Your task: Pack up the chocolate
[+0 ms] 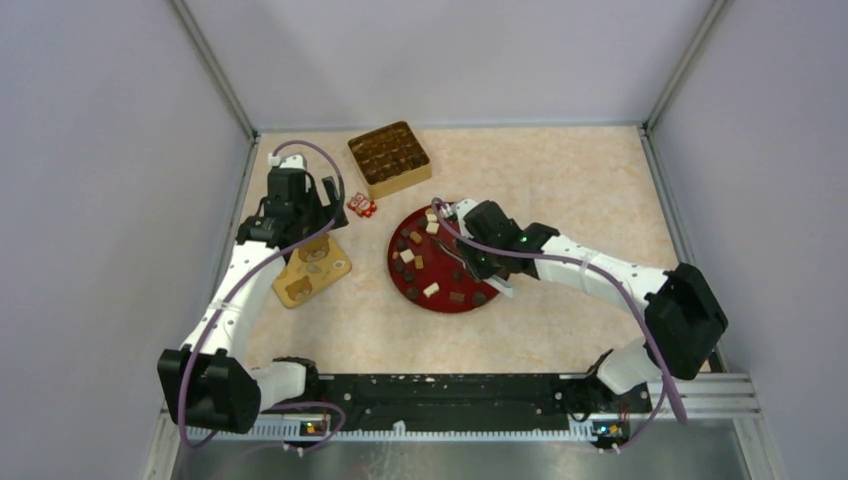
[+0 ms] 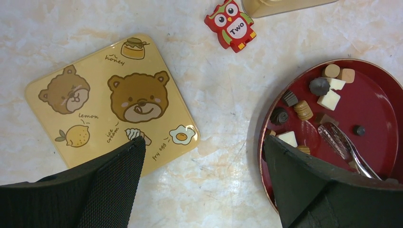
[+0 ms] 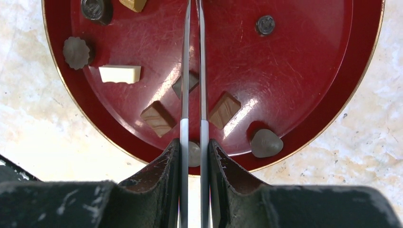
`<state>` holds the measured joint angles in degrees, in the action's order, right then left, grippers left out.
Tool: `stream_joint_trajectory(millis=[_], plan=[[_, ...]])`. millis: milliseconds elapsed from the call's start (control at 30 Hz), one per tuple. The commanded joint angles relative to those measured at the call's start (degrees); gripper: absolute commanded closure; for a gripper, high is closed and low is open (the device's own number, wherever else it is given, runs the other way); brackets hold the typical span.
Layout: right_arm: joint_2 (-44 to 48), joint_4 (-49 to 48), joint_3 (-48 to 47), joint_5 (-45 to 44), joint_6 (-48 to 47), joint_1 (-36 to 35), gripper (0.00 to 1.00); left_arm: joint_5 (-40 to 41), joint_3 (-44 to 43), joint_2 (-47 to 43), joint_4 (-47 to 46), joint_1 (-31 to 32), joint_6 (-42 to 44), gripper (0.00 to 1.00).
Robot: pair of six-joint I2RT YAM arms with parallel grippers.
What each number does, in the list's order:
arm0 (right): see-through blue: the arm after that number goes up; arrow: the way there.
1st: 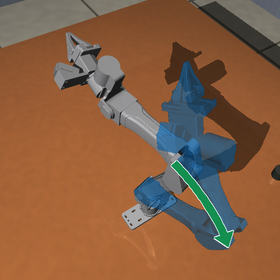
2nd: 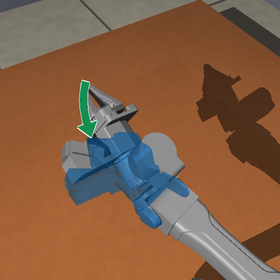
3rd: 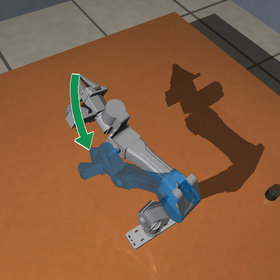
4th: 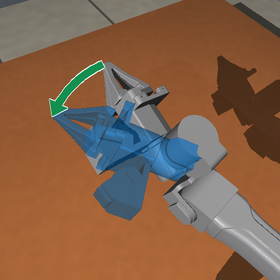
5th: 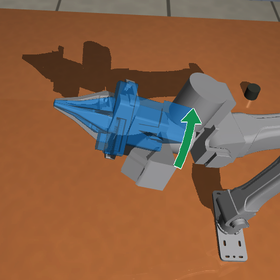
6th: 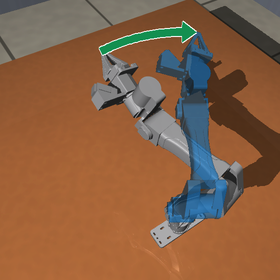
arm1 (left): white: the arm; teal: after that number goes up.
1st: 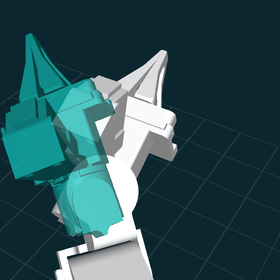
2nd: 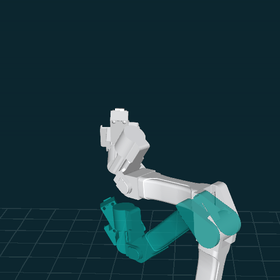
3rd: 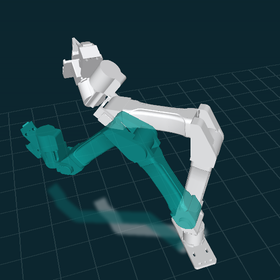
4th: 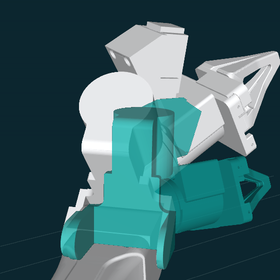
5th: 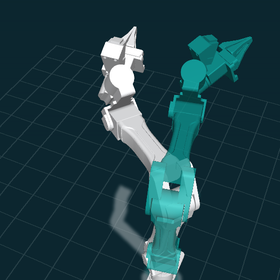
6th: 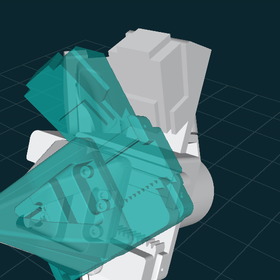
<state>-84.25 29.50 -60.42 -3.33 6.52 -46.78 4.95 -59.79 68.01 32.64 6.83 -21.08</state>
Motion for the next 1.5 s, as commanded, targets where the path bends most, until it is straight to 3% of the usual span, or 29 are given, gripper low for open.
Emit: stream_joint_trajectory(millis=[0, 200, 433, 967, 1167, 1467], plan=[[-0.66, -4.76, -3.05, -1.13, 0.50, -0.68, 0.79, 0.40, -0.02, -1.58, -1.72, -0.02, -0.45, 0.01], [3.47, -7.73, -2.53, -3.30, 0.62, -0.72, 0.79, 1.02, 0.35, -2.44, -1.54, -0.06, -0.19, 0.01], [1.92, -7.58, -1.77, -8.65, 3.09, 0.65, 0.79, 0.77, 0.49, -2.67, -1.53, -0.06, -0.21, 0.01], [0.95, -3.63, -0.15, -3.70, 1.75, 0.81, 0.80, 0.42, 0.46, -2.64, -1.53, -0.06, -0.19, 0.01], [4.84, -2.67, -0.04, -9.07, 2.06, 0.75, 0.80, -0.02, 0.22, -2.11, -1.71, -0.06, -0.32, 0.01], [4.59, -1.69, -0.42, -4.76, 0.06, -0.72, 0.72, -0.77, -0.06, -1.27, -2.12, -0.06, -0.67, 0.01]])
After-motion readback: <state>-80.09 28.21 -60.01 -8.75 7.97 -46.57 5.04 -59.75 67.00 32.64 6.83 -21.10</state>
